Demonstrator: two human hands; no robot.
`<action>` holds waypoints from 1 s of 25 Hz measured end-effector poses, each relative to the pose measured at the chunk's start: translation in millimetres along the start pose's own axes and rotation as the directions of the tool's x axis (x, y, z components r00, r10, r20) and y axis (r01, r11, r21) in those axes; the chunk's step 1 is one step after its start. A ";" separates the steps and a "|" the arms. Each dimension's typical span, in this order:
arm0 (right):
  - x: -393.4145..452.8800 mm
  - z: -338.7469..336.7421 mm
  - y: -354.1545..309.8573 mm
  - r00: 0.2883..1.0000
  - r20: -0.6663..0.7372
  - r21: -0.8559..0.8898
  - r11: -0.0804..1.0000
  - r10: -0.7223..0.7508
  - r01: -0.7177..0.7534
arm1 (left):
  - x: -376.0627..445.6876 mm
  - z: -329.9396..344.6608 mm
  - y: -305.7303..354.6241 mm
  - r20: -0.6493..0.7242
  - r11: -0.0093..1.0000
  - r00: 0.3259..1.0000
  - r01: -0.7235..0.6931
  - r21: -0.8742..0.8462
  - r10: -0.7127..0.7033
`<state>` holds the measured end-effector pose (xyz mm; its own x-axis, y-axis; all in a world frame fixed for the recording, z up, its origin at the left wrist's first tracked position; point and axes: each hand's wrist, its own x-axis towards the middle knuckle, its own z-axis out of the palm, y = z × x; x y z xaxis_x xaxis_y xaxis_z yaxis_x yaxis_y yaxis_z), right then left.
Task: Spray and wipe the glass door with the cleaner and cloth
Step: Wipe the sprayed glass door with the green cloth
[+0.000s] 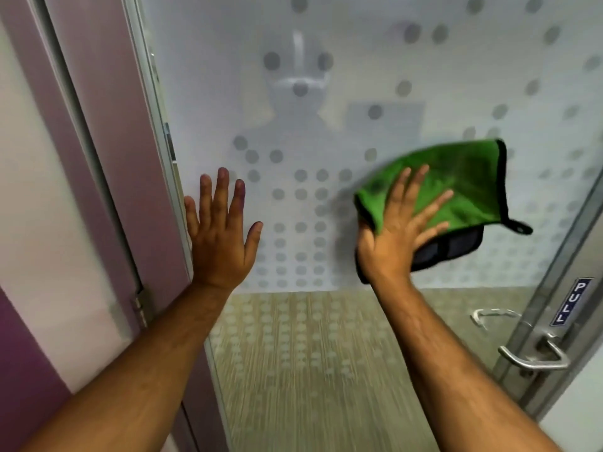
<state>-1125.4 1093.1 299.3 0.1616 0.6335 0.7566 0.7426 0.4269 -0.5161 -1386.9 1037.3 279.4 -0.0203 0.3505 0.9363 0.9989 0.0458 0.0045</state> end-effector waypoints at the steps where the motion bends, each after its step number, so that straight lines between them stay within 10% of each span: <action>1: 11.6 -0.4 -22.3 0.999 -0.001 -0.002 0.999 -0.052 0.052 | 1.1 -0.6 0.3 0.009 1.000 1.000 0.001 0.003 -0.001; 5: 29.2 1.8 -87.3 0.912 0.078 -0.116 0.905 -0.403 0.410 | 1.1 -8.1 0.8 0.046 0.995 0.999 0.013 -0.094 -0.009; 10: -39.9 30.6 -18.8 0.509 0.405 -0.153 0.493 -0.760 0.857 | -4.2 -29.7 -9.7 0.052 0.923 0.998 0.040 -0.382 -0.021; 14: -76.0 36.6 60.5 0.442 0.561 0.172 0.621 -0.700 0.765 | -22.7 -29.7 14.8 0.152 0.951 0.988 0.025 -0.308 0.023; 20: -94.8 -13.5 177.5 0.541 0.594 0.072 0.710 -0.595 0.701 | -49.4 -20.1 59.0 0.279 0.977 0.960 0.065 -0.202 -0.006; 25: -143.9 -30.9 200.0 0.788 0.613 -0.250 0.932 -0.059 0.264 | -57.7 -20.6 79.1 0.368 0.985 0.928 0.116 -0.125 -0.063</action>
<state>-980.1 1067.3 99.6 -0.3148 0.8697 0.3800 0.8970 0.4036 -0.1805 -1305.8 1001.4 233.0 -0.0965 0.6665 0.7392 0.9871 -0.0314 0.1572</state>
